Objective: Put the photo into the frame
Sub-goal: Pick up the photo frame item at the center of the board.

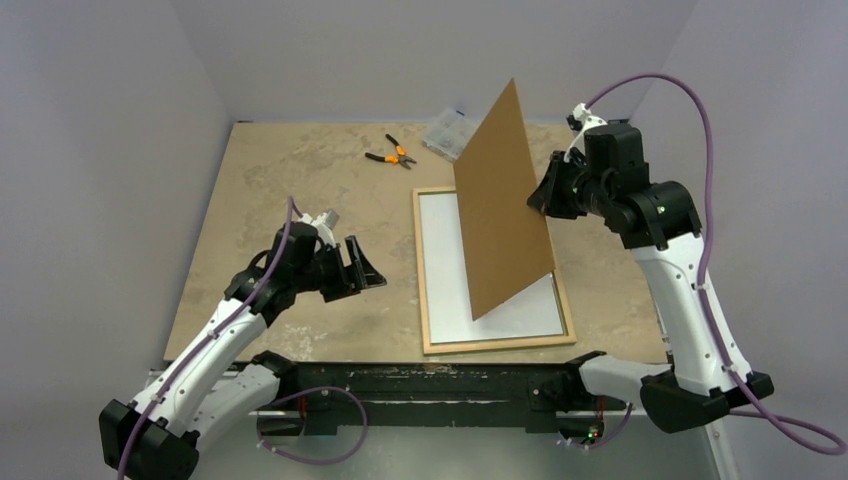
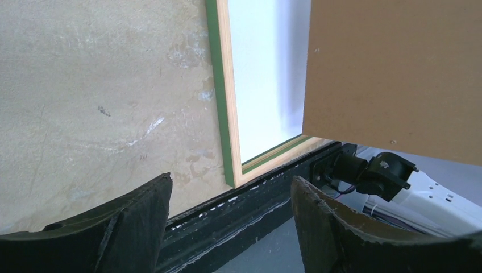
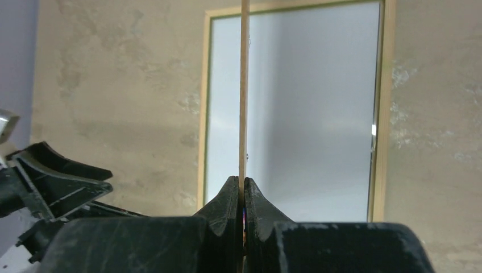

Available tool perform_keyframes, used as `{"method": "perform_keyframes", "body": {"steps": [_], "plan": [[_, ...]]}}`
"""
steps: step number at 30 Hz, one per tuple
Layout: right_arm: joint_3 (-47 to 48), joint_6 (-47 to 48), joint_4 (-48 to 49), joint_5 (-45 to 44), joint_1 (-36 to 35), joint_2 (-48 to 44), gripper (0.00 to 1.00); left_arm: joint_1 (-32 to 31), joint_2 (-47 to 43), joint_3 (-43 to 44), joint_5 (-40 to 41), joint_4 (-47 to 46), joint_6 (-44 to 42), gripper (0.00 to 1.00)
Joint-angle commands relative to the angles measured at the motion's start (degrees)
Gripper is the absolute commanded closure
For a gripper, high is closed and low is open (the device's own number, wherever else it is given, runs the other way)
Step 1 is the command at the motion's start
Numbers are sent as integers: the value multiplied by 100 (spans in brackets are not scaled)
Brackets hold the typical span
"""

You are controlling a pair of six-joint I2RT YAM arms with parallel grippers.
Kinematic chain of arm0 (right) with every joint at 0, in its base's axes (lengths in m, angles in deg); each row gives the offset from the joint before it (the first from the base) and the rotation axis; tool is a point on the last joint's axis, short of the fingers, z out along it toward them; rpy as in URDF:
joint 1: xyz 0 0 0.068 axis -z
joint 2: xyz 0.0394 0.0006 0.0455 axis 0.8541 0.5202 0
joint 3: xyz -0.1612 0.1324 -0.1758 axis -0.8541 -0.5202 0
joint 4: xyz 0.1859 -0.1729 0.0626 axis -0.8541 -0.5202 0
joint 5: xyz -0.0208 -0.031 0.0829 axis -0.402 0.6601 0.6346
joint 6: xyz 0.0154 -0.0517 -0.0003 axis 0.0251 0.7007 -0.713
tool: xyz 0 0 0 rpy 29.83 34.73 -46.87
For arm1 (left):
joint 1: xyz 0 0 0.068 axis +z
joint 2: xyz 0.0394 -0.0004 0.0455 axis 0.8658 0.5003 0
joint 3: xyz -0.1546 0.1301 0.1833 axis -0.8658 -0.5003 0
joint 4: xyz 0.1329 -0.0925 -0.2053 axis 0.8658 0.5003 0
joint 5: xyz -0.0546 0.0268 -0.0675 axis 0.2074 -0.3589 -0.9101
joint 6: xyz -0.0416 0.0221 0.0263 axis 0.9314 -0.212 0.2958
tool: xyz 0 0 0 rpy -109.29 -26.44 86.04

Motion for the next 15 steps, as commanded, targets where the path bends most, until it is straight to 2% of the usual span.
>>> {"method": "perform_keyframes", "body": {"steps": [1,6,8,11,15], "plan": [[101,194,-177,-164,-15,123,100,-108,45,312,-44,-11,33,25],[-379,41,140,-60,-173,79,100,-171,148,330,-55,-21,32,24],[-484,-28,212,-292,-569,123,100,-189,145,330,-160,-128,19,23],[-347,-126,46,-1165,-1359,423,100,-190,113,391,-328,-226,-3,19],[-379,-273,112,-1365,-1855,716,100,-190,61,501,-435,-229,42,15]]}}
